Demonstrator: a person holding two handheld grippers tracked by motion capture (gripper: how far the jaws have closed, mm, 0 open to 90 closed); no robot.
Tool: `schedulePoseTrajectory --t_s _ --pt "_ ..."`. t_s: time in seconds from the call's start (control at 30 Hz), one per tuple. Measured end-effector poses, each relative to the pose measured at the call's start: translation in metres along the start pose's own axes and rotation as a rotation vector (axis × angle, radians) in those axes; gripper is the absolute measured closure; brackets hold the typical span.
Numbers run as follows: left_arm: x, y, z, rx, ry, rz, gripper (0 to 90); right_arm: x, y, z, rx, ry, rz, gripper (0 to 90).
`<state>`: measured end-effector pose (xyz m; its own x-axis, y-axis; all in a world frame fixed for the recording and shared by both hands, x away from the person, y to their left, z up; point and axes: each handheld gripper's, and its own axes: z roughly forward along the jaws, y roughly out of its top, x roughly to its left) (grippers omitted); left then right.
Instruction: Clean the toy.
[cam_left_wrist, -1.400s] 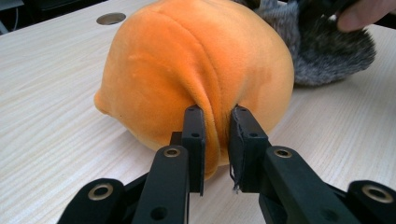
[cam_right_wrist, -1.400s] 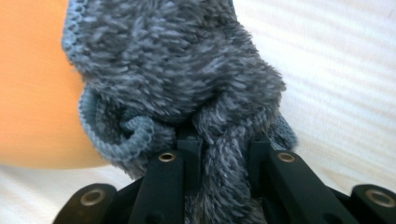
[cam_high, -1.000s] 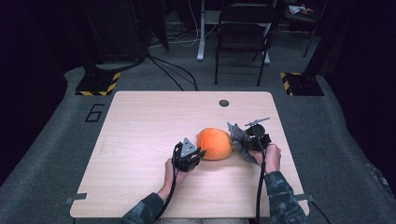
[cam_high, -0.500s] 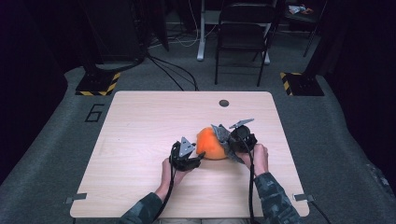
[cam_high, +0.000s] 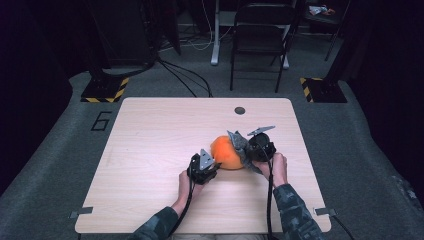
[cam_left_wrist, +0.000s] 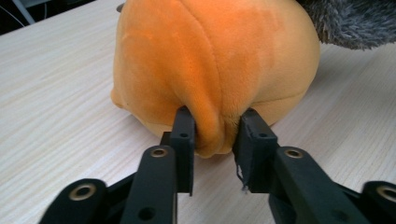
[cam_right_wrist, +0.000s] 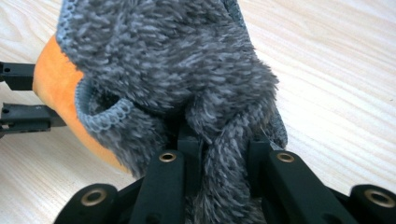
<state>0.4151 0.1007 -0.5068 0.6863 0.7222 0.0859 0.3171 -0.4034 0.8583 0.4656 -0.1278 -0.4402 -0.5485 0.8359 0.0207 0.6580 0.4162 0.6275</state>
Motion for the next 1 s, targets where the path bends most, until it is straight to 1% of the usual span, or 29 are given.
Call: schedulePoseTrajectory --t_s 0.03,0.07,0.13,0.2,0.27,0.3,0.37,0.4,0.43,0.5,0.53,0.57,0.6,0.63,0.67,0.7,0.8,0.83,0.9,0.93,0.97,1.0 --pt "0.0 0.001 -0.001 -0.001 0.001 0.003 72.2 0.0 0.001 -0.002 -0.005 -0.006 -0.004 74.9" --pt "0.0 0.001 -0.001 -0.004 -0.004 -0.004 73.6 -0.001 0.002 -0.005 -0.009 0.0 0.0 74.9" --pt "0.001 0.003 -0.003 -0.011 -0.01 -0.02 75.7 -0.001 0.004 -0.011 -0.021 -0.01 -0.003 74.8" --pt "0.001 0.006 -0.004 -0.015 -0.014 -0.015 76.8 0.0 0.007 -0.017 -0.033 -0.013 -0.011 74.7" --pt "0.001 0.007 -0.006 -0.018 -0.028 -0.024 77.6 0.003 0.01 -0.023 -0.048 -0.012 -0.016 74.7" --pt "0.001 0.009 -0.008 -0.016 -0.036 -0.024 77.9 0.006 0.012 -0.027 -0.054 -0.013 -0.014 74.7" --pt "0.001 0.012 -0.011 -0.021 -0.043 -0.017 78.4 0.013 0.016 -0.033 -0.071 -0.011 -0.035 74.7" --pt "0.001 0.014 -0.013 -0.029 -0.05 -0.02 78.6 0.018 0.019 -0.037 -0.08 -0.008 -0.044 74.7" --pt "0.001 0.016 -0.015 -0.035 -0.054 -0.022 78.7 0.023 0.021 -0.04 -0.092 -0.007 -0.066 74.7" --pt "0.001 0.019 -0.019 -0.04 -0.068 -0.038 78.7 0.036 0.025 -0.043 -0.098 0.003 -0.095 74.7" --pt "0.0 0.02 -0.02 -0.045 -0.073 -0.046 78.7 0.042 0.027 -0.043 -0.103 0.003 -0.116 74.7" --pt "-0.001 0.02 -0.021 -0.047 -0.082 -0.051 78.7 0.048 0.027 -0.04 -0.096 0.0 -0.126 74.6" --pt "-0.002 0.021 -0.022 -0.04 -0.086 -0.039 78.7 0.052 0.028 -0.036 -0.087 -0.007 -0.141 74.6" --pt "-0.004 0.021 -0.021 -0.032 -0.086 -0.038 78.6 0.054 0.028 -0.03 -0.068 -0.018 -0.151 74.6" --pt "-0.003 0.02 -0.02 -0.025 -0.089 -0.039 78.6 0.055 0.027 -0.024 -0.058 -0.038 -0.163 74.6" --pt "-0.003 0.019 -0.019 -0.027 -0.09 -0.049 78.6 0.055 0.026 -0.022 -0.055 -0.039 -0.151 74.6" --pt "-0.002 0.018 -0.018 -0.026 -0.093 -0.05 78.5 0.049 0.025 -0.02 -0.046 -0.037 -0.146 74.7" --pt "-0.002 0.018 -0.017 -0.027 -0.091 -0.047 78.4 0.048 0.024 -0.019 -0.044 -0.035 -0.132 74.7" --pt "-0.002 0.017 -0.017 -0.02 -0.098 -0.048 78.5 0.043 0.022 -0.018 -0.036 -0.049 -0.13 74.7" --pt "-0.001 0.017 -0.017 -0.02 -0.096 -0.048 78.3 0.041 0.021 -0.017 -0.032 -0.055 -0.116 74.7" --pt "-0.001 0.017 -0.016 -0.02 -0.098 -0.057 78.3 0.037 0.019 -0.017 -0.03 -0.053 -0.114 74.7" --pt "-0.001 0.017 -0.016 -0.022 -0.096 -0.054 78.2 0.035 0.018 -0.016 -0.023 -0.063 -0.103 74.7"
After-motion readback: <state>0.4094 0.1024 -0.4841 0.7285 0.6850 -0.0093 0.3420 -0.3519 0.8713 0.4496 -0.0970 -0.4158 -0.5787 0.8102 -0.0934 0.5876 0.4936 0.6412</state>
